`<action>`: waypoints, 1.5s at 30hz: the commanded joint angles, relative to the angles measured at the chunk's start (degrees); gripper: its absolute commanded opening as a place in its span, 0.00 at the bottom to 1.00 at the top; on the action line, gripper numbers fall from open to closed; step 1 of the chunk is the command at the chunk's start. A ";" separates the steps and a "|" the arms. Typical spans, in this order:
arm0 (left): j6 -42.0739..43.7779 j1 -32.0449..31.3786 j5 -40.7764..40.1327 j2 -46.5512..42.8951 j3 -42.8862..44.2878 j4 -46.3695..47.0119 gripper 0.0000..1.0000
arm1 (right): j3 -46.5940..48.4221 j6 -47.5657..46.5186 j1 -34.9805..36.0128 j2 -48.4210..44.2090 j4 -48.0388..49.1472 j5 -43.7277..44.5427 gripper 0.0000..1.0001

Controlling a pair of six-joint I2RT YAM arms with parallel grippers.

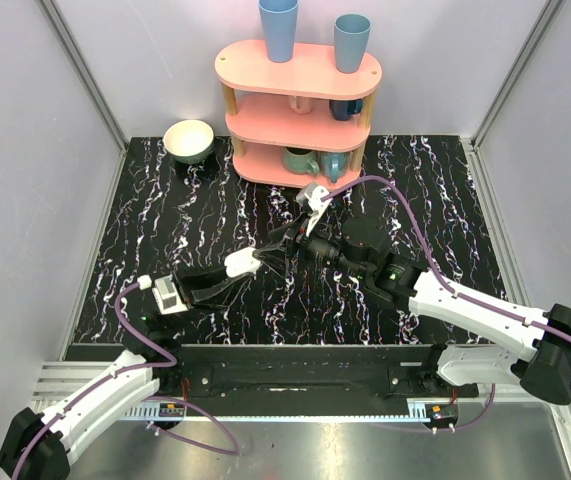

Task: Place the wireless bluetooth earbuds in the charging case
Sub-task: Close the charging case with the earbuds.

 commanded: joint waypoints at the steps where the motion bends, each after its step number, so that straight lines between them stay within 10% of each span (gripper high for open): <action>1: 0.10 -0.01 -1.70 -0.92 -5.56 3.33 0.00 | 1.07 -0.18 0.29 0.51 -0.68 0.51 0.67; 19: 0.37 -0.01 -2.40 -1.89 -5.91 1.75 0.00 | -4.90 -5.02 0.29 -5.20 11.34 2.45 0.73; 26: 0.63 -0.01 -3.02 -0.93 -5.57 2.10 0.00 | -8.42 -4.22 0.38 -8.28 12.67 15.50 0.75; 32: 0.63 -0.01 -2.41 -0.57 -4.77 1.66 0.00 | -7.29 -0.90 -1.10 -9.51 5.83 34.59 0.85; 45: 0.81 -0.01 6.99 0.13 -1.87 -2.83 0.00 | 9.85 12.38 -9.29 -2.84 -19.93 18.89 1.00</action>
